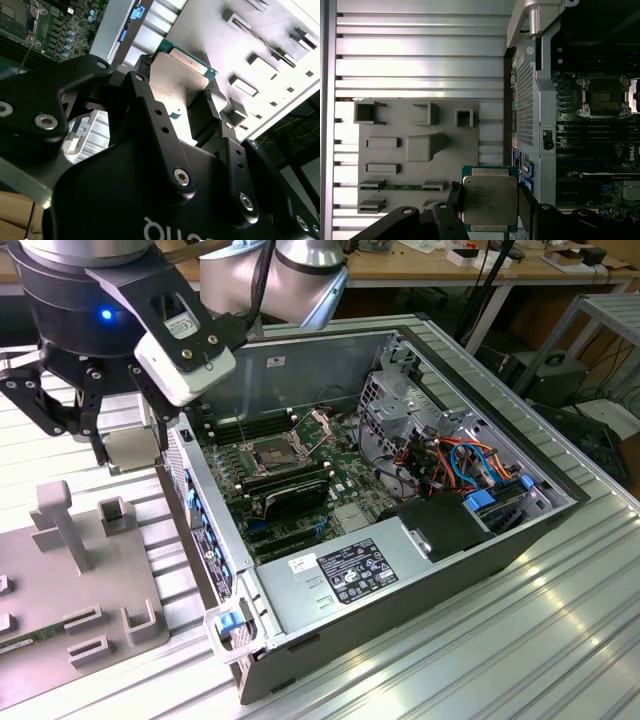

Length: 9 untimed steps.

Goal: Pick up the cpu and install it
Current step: 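Pick up the cpu and move it towards the insertion slot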

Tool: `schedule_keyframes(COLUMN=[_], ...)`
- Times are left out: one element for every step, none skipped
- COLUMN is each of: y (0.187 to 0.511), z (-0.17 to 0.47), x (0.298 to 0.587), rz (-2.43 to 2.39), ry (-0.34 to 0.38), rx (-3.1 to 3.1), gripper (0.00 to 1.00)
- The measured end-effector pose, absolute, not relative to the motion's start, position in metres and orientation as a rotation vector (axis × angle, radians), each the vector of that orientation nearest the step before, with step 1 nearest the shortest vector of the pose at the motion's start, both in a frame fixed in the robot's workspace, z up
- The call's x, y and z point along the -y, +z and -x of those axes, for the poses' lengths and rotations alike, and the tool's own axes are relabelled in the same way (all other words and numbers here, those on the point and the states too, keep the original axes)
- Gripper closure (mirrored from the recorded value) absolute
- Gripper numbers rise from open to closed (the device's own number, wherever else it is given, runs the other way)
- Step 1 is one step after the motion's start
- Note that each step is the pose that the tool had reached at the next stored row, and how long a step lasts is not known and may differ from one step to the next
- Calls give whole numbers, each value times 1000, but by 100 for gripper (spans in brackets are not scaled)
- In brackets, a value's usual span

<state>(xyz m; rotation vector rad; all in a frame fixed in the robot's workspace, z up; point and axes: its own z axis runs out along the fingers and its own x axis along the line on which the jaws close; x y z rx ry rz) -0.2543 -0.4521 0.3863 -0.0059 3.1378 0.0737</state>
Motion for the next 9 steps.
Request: schedule_keyframes(y=[386, 386, 386, 386, 386, 386, 386, 386, 386], z=[252, 250, 247, 246, 244, 241, 239, 236, 233], x=[452, 452, 452, 452, 452, 452, 452, 452, 452], rz=[6, 6, 6, 6, 7, 7, 7, 7, 8], ry=[74, 74, 74, 74, 74, 74, 74, 74, 74], rx=[-3138, -3138, -3138, -3138, -3138, -3138, -3138, -3138, -3138], gripper=[45, 45, 45, 45, 45, 45, 45, 45, 45])
